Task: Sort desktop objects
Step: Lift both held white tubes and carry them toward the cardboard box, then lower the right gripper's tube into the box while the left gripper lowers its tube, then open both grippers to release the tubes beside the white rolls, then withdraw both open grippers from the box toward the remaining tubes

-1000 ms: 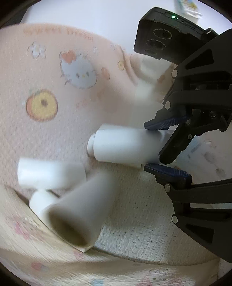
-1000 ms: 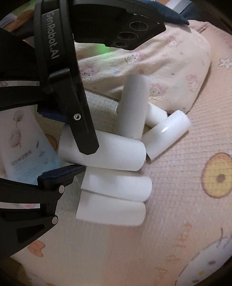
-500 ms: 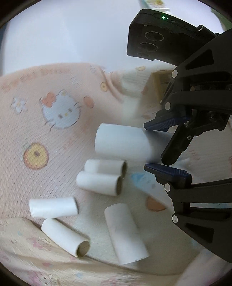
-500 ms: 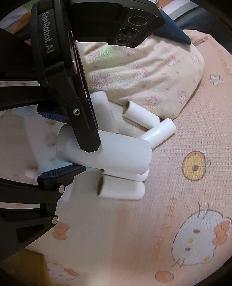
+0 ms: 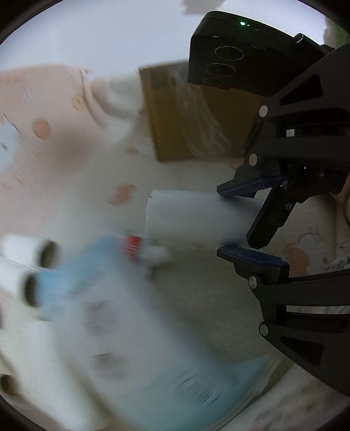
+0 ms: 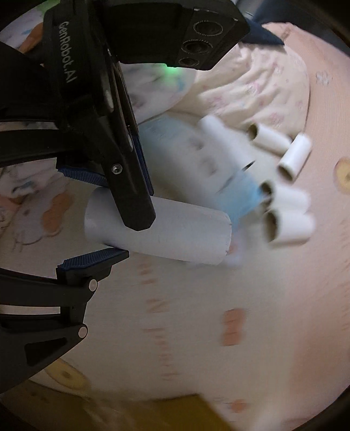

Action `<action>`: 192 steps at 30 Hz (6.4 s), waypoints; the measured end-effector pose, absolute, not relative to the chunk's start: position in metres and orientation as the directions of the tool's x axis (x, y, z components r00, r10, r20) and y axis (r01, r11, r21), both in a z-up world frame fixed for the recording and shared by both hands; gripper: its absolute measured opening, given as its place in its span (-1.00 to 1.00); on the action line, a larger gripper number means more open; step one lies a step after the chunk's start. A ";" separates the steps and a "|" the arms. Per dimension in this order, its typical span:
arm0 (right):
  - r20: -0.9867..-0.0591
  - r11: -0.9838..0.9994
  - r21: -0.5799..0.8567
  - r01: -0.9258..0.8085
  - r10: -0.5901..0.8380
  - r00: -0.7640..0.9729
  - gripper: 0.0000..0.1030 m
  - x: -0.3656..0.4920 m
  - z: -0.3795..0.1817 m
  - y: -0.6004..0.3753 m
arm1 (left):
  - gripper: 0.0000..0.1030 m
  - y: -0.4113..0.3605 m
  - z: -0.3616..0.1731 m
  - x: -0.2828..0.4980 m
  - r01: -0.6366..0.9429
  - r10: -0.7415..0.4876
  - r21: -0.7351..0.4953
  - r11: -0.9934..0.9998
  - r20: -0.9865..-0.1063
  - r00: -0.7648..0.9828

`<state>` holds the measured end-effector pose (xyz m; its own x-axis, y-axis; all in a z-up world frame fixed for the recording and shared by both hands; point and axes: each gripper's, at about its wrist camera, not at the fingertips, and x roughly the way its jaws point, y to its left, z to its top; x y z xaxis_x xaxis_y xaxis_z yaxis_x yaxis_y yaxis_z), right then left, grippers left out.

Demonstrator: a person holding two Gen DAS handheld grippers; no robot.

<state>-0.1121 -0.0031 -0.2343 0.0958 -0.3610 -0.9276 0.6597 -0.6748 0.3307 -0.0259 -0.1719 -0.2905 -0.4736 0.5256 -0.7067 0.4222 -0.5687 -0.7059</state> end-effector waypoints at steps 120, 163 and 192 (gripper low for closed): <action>-0.798 -0.707 0.525 0.474 -0.602 -0.013 -0.22 -0.324 -0.148 0.202 | -0.14 0.083 -0.128 -0.302 0.111 0.311 -0.325 -0.939 -0.942 -0.125; -0.834 -0.736 0.549 0.395 -0.515 0.199 -0.22 -0.327 -0.207 0.181 | -0.92 0.094 -0.166 -0.316 -0.126 0.135 -0.132 -0.983 -0.991 -0.013; -0.863 -0.766 0.229 0.601 -0.445 -0.238 -0.21 -0.250 -0.080 0.209 | -0.21 0.050 -0.072 -0.184 -0.099 0.276 -0.264 -0.959 -0.810 -0.517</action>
<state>-0.2497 0.2087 -0.0796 -0.2380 -0.4451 -0.8633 0.6006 -0.7660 0.2293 -0.1839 0.0503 -0.0721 -0.5170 0.2761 -0.8103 -0.0989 -0.9595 -0.2638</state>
